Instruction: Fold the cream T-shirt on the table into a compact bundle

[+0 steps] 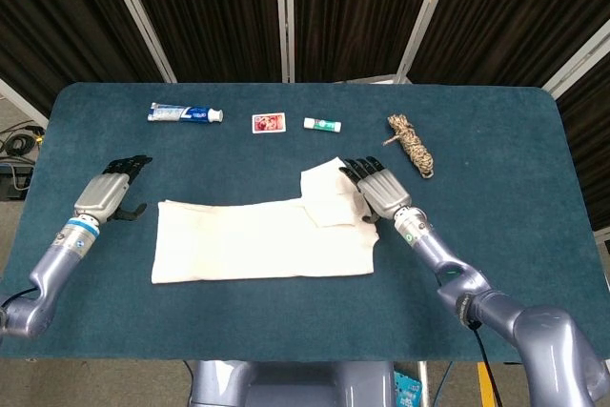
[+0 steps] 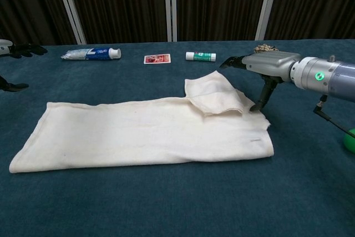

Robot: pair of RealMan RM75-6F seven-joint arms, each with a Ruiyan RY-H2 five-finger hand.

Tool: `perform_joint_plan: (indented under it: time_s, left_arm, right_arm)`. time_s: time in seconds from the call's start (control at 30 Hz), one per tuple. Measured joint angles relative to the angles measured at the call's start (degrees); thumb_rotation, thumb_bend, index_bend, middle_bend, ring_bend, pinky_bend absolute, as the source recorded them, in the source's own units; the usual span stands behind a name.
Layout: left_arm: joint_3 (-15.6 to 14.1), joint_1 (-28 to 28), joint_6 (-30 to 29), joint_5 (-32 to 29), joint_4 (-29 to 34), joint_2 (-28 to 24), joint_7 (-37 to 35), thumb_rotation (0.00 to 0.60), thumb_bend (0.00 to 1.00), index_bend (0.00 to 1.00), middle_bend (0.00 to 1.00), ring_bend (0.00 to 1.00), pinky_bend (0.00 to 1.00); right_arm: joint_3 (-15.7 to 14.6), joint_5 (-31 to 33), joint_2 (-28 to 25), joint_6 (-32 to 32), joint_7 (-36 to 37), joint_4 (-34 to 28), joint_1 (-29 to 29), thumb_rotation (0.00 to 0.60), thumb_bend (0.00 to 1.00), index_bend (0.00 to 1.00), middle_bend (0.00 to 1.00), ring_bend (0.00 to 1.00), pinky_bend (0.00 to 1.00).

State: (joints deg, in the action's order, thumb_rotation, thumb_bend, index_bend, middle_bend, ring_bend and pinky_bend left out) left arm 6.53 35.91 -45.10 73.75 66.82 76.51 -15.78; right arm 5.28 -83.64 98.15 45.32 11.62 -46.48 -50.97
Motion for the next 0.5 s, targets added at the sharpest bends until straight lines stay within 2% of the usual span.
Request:
perform_joint_plan:
  time_s: [0.03,0.1,0.13,0.27,0.43,0.5]
  left_arm:
    - [0.0,-0.3,-0.6,0.0,0.7,-0.5,0.3,0.6,0.2,0.0,0.0,0.0,0.0]
    - [-0.1,-1.0,-2.2,0.1,2.3,-1.8,1.7,0.6,0.02,0.0,0.0,0.0,0.0]
    - [-0.2,-1.3,-2.8,0.0,2.8,-2.2,2.8,0.6,0.0,0.0,0.0,0.0,0.0]
    - [-0.5,-3.1,-6.0,-1.3,6.4,-5.0,10.2,0.6,0.0,0.0,0.0,0.0,0.0]
    - [-0.4,-7.6,-15.0,-5.0,17.7,-9.1,20.2,0.6,0.0,0.0,0.0,0.0,0.0]
    - [-0.4,-10.0,-19.3,-6.7,22.7,-10.6,23.0,0.6,0.0,0.0,0.0,0.0,0.0]
  right_arm:
    - [-0.2,-0.1,-1.2,0.5,-0.7,-1.9,0.4,0.6,0.01,0.0,0.0,0.0,0.0]
    - [-0.5,-0.3,-3.2,1.2,-2.0,-5.1,1.1,0.6,0.01,0.0,0.0,0.0,0.0]
    - [-0.6,-0.3,-4.8,1.7,-3.0,-7.5,1.5,0.6,0.01,0.0,0.0,0.0,0.0]
    - [-0.8,-0.2,-10.7,3.7,-6.3,-16.0,3.1,0.6,0.01,0.0,0.0,0.0,0.0]
    - [0.7,1.2,-18.3,5.1,-9.7,-24.4,3.9,0.6,0.01,0.0,0.0,0.0,0.0]
    - [1.7,2.2,-19.5,4.9,-10.7,-25.7,3.7,0.6,0.01,0.02,0.0,0.0,0.0]
